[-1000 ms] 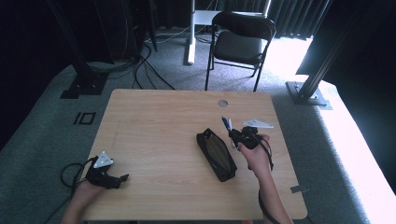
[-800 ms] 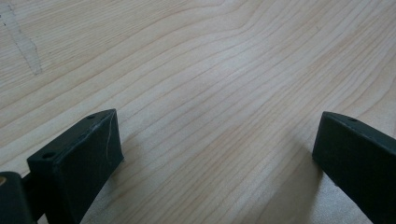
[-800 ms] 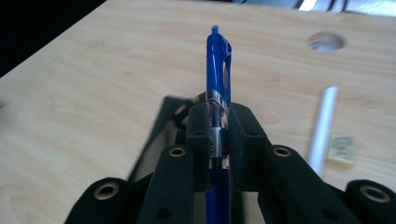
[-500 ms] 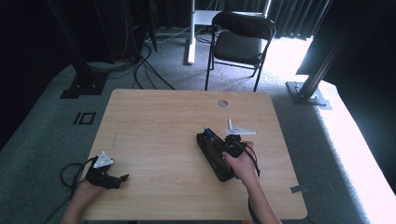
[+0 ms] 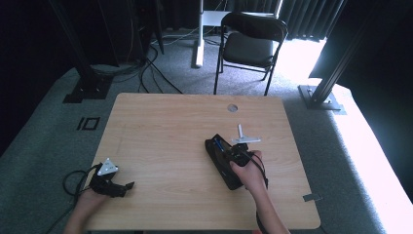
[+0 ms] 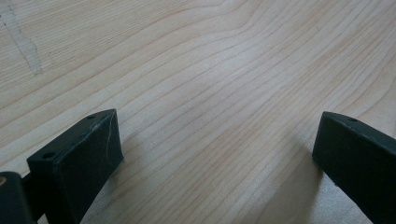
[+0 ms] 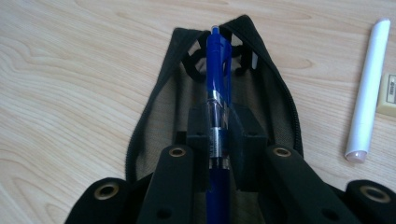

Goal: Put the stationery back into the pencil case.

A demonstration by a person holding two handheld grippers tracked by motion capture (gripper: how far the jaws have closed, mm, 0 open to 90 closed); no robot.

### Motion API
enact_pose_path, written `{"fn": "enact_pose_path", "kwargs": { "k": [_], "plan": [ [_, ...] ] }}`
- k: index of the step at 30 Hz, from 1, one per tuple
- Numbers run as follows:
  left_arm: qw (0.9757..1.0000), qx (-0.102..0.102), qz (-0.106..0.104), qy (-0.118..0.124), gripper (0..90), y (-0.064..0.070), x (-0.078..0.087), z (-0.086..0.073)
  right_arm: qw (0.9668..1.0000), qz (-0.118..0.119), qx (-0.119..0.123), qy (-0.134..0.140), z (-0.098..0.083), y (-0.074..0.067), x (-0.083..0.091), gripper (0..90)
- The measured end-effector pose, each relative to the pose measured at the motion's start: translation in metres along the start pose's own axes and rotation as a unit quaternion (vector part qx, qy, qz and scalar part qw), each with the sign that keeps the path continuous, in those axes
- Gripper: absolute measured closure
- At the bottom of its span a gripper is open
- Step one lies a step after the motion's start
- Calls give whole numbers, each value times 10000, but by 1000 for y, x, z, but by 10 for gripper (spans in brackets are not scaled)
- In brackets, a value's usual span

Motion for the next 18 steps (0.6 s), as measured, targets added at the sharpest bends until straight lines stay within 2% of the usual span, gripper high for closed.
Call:
{"fn": "enact_pose_path", "kwargs": {
  "k": [6, 11, 15, 18],
  "plan": [
    [10000, -1, -1, 0, 16, 0, 0, 0, 9997, 54, 56, -237, -2, -3, -7, 790],
    [10000, 0, 1, 0, 16, 0, 0, 0, 9996, 98, 51, -264, -3, -3, -8, 744],
    [10000, 4, 3, 1, 16, 0, 0, 0, 9998, 197, 50, -91, 0, -5, 1, 742],
    [10000, 5, 4, 1, 16, 0, 0, 0, 9992, 354, 38, 203, 9, -7, 18, 724]
  ]
}}
Point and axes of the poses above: each handheld gripper's, and its own axes: x roughly backward along the jaws, z roughly out of its top, y roughly to its right, the point moved 6 cm from there along -x, roughly forward along the jaws, and after that the axes turned 3 degrees about -y, right-handed, at the moved point
